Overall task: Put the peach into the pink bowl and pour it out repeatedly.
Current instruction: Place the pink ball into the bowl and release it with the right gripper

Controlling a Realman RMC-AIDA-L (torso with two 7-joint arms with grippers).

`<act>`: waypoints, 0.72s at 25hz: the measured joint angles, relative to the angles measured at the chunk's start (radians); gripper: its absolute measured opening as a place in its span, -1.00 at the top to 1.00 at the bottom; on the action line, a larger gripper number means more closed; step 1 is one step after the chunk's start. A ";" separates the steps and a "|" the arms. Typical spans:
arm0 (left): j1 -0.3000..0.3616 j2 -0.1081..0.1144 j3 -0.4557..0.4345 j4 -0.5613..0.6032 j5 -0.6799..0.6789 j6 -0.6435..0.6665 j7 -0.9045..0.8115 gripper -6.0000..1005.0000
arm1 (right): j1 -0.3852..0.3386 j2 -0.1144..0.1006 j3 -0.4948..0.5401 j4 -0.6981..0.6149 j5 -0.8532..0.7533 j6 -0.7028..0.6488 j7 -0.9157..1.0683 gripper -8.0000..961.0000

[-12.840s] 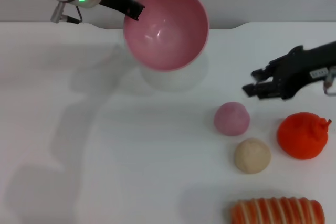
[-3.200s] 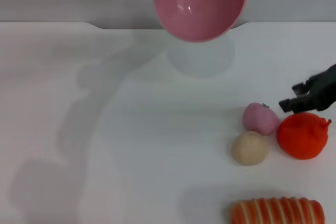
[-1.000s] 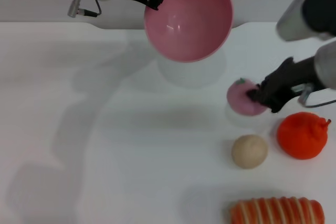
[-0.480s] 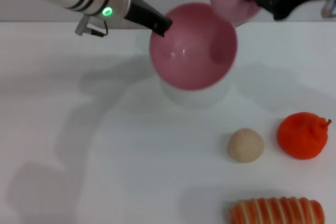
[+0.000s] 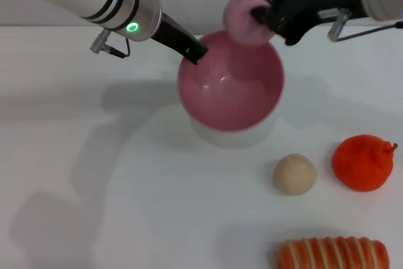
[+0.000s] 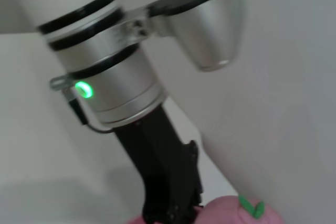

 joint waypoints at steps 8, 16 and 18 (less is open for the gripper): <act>-0.040 0.000 0.000 0.001 0.086 0.087 -0.056 0.91 | 0.035 -0.003 -0.045 0.067 0.000 0.008 -0.006 0.90; -0.050 0.000 0.000 0.004 0.110 0.139 -0.069 0.91 | 0.039 -0.003 -0.039 0.064 0.000 0.010 -0.013 0.35; -0.050 0.000 0.000 0.006 0.115 0.144 -0.071 0.91 | 0.040 -0.003 -0.038 0.064 0.000 0.011 -0.019 0.16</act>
